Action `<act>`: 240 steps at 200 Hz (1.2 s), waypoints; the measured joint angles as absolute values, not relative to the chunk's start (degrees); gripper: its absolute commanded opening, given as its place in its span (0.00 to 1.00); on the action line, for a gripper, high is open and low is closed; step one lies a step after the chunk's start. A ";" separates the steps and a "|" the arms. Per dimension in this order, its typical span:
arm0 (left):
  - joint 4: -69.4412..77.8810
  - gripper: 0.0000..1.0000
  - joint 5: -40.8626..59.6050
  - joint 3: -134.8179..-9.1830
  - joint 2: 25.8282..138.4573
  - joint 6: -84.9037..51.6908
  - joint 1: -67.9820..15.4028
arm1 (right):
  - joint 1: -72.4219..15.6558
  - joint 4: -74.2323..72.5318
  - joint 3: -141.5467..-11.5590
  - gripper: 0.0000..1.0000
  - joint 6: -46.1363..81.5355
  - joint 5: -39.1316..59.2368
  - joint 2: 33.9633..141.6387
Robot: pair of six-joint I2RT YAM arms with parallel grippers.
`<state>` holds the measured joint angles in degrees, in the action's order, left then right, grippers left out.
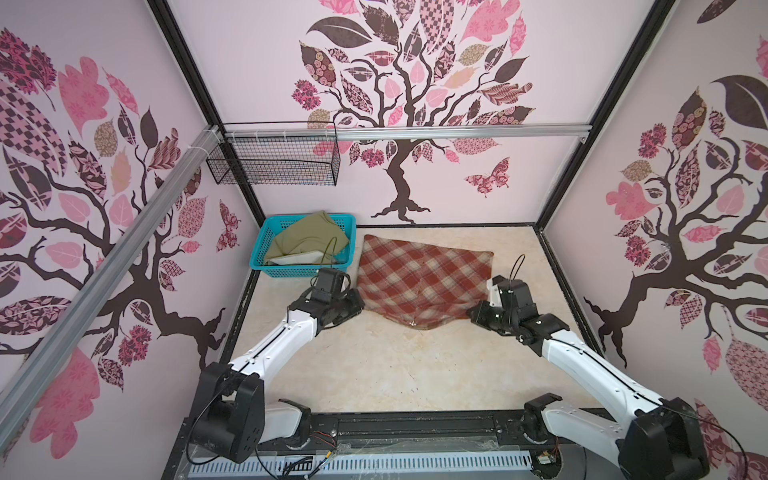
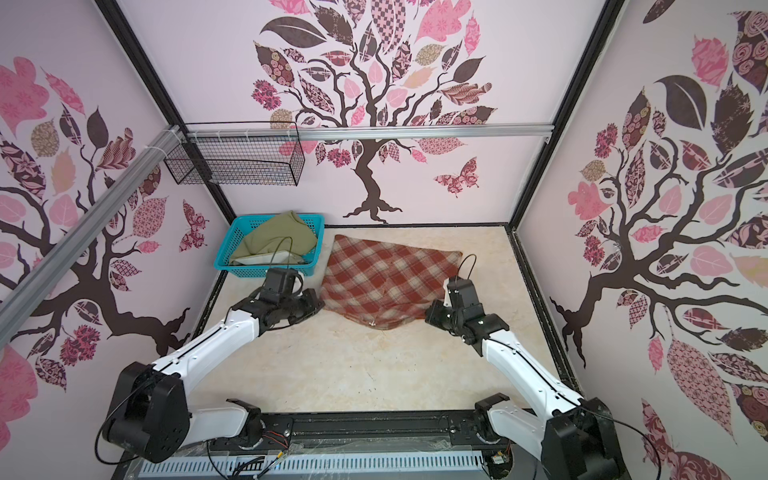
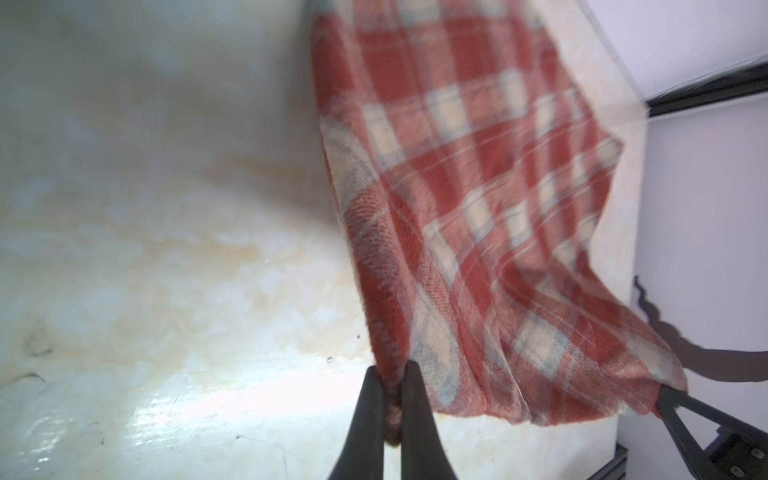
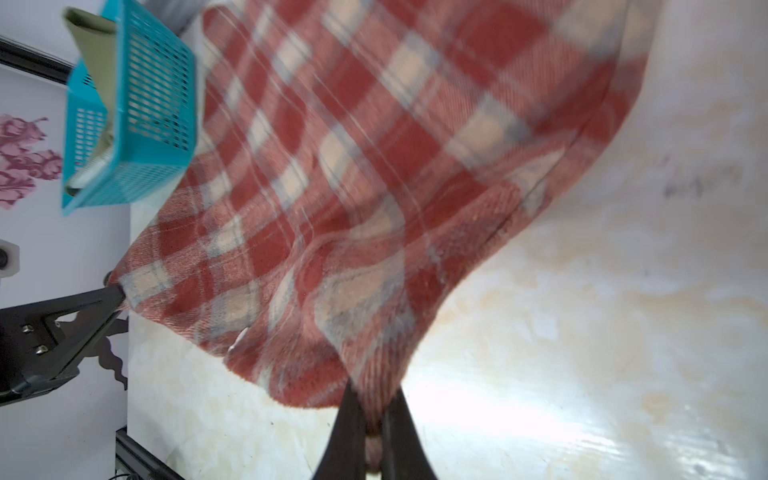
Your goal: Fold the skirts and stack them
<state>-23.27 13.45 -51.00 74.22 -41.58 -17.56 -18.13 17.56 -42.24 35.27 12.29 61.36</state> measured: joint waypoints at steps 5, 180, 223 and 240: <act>-23.75 0.00 13.67 -52.93 73.84 -41.39 -16.71 | -17.87 18.26 -44.62 0.00 34.41 12.19 61.47; -35.35 0.00 18.35 -91.13 70.96 -37.45 -13.56 | -11.51 34.79 -82.91 0.00 23.03 17.37 64.27; -34.81 0.00 19.79 -99.88 85.43 -37.04 -13.08 | -7.97 32.01 -90.24 0.00 22.02 16.99 76.49; -35.38 0.00 20.58 -105.19 91.29 -37.23 -12.34 | -6.50 31.48 -94.80 0.00 22.06 17.56 81.54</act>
<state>-35.38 20.58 -105.19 91.29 -37.23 -12.34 -6.50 31.48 -94.80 22.06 17.56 81.54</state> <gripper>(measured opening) 0.060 0.077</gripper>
